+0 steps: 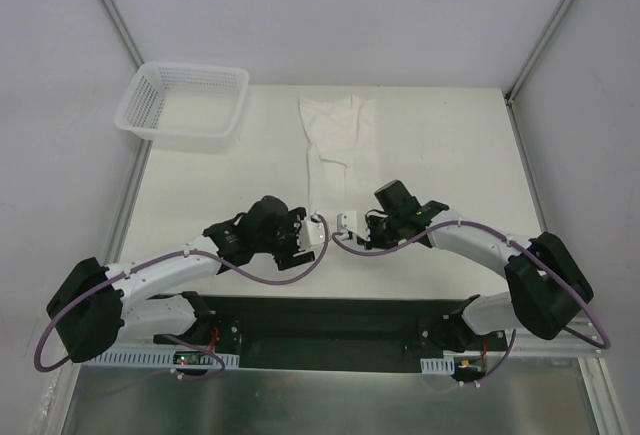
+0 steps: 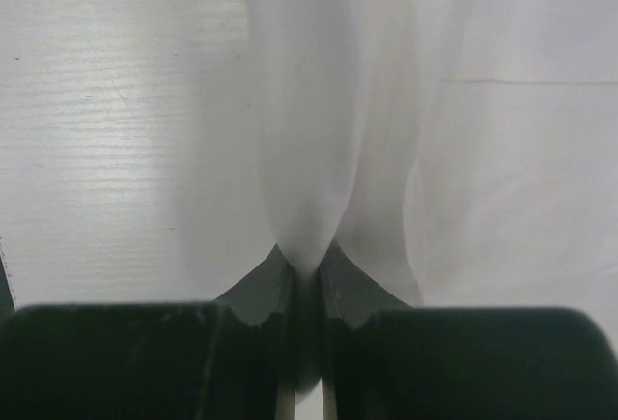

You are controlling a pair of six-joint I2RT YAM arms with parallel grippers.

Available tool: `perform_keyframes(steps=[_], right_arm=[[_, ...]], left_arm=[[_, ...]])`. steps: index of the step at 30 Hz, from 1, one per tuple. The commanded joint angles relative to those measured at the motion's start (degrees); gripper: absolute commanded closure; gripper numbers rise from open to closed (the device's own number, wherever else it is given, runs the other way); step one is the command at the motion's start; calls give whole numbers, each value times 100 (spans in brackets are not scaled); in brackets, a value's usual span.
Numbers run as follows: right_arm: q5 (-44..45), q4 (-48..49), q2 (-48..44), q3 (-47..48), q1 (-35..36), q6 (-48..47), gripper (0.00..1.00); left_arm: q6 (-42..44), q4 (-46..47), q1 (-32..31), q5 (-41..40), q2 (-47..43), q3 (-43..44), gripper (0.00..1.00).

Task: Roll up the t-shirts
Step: Roll the T-shirt to the center of the board.

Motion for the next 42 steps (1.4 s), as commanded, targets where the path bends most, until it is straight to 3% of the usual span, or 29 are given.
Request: perform_keyframes(steps=[1, 10, 14, 16, 22, 28, 38, 42], right_arm=[[-249, -285, -95, 39, -37, 40, 94], [-293, -215, -236, -111, -90, 286, 94], [-363, -197, -175, -49, -108, 409, 94], [-381, -206, -157, -14, -108, 479, 94], [-460, -268, -148, 12, -151, 568, 94], [-486, -355, -87, 91, -178, 594, 94], [-469, -417, 63, 232, -178, 568, 94], [-451, -435, 98, 294, -187, 541, 94]], left_arm=[[342, 1206, -64, -252, 328, 65, 30], [448, 1408, -477, 276, 680, 83, 32], [387, 1619, -644, 84, 891, 91, 34], [264, 1637, -644, -425, 865, 153, 35], [965, 1487, -750, -1252, -100, -488, 35], [1177, 1382, -881, -1130, -524, -770, 34], [1336, 2243, -1101, -945, 722, -419, 34], [1335, 2322, -1119, -788, 1085, -322, 42]])
